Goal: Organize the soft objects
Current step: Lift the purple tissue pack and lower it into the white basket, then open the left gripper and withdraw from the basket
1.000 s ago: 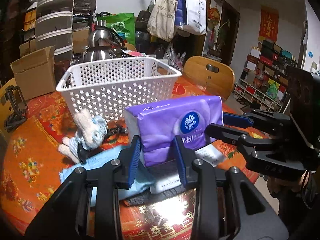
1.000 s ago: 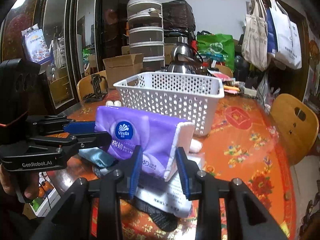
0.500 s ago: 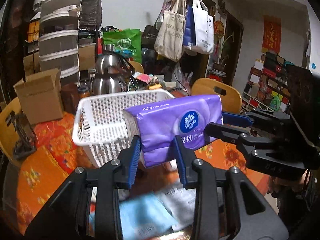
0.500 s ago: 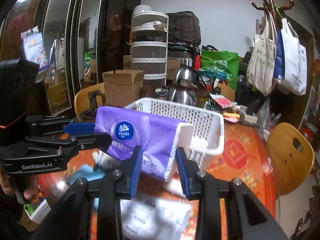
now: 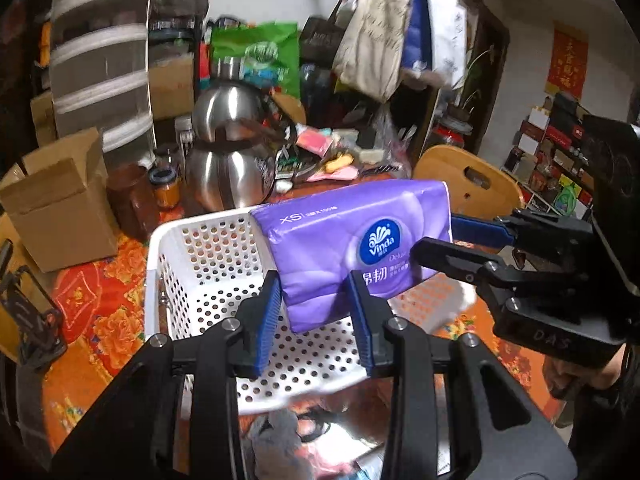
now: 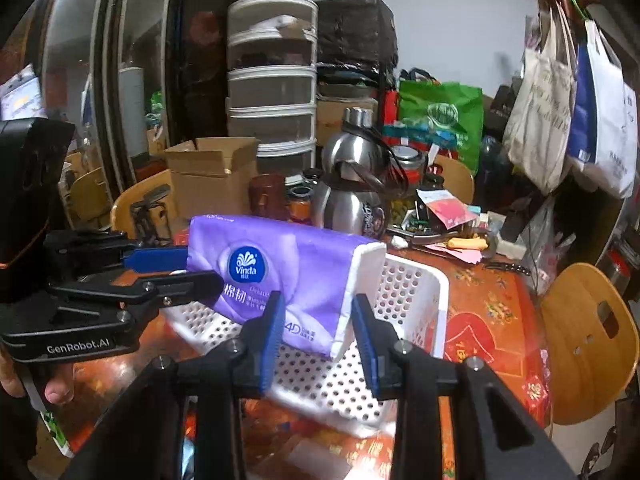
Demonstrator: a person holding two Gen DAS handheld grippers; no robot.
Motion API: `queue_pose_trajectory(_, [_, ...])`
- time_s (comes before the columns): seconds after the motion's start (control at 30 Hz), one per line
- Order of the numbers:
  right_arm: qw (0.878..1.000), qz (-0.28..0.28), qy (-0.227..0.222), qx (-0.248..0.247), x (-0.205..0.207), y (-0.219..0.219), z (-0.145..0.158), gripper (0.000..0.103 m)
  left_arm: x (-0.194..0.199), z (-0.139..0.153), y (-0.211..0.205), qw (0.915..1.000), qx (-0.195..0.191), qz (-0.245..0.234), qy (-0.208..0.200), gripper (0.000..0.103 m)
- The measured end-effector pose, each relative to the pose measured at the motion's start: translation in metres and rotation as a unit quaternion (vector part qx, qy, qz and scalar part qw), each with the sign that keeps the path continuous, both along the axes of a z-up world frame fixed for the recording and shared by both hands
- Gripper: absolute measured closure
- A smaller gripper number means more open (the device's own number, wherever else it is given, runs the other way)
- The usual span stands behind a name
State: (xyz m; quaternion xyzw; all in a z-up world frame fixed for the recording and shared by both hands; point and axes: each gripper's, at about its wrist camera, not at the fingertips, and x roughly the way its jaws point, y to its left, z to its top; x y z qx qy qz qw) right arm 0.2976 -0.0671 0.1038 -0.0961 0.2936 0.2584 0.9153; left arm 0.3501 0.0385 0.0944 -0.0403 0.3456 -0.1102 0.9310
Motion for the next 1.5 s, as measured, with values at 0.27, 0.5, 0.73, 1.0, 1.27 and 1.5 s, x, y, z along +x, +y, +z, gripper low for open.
queue_pose_trajectory(0.27, [0.998,-0.022,0.065,0.01,0.059,0.008,-0.035,0.07,0.058,-0.042,0.013,0.9982,-0.009,0.02,0.056,0.071])
queue_pose_trajectory(0.5, [0.995,-0.026,0.098,-0.001,0.078,0.01,-0.062,0.061,0.074,-0.066,0.043,0.9939,0.008,0.079,0.076,0.059])
queue_pose_trajectory(0.73, [0.994,-0.043,0.1,-0.02,0.068,-0.003,-0.074,0.036,0.053,-0.065,0.04,0.9966,0.015,0.068,0.045,0.022])
queue_pose_trajectory(1.0, [0.995,-0.032,0.092,-0.005,0.045,-0.003,-0.072,0.032,0.022,-0.06,0.026,0.9977,0.014,0.057,0.034,0.017])
queue_pose_trajectory(1.27, [0.996,-0.045,0.078,0.017,0.007,-0.024,-0.071,0.032,-0.046,-0.046,0.034,0.9982,-0.004,0.061,-0.002,0.017])
queue_pose_trajectory(1.5, [0.998,-0.049,0.035,0.019,-0.057,-0.039,-0.068,0.023,-0.121,-0.054,0.051,0.9967,-0.038,0.072,-0.004,0.017])
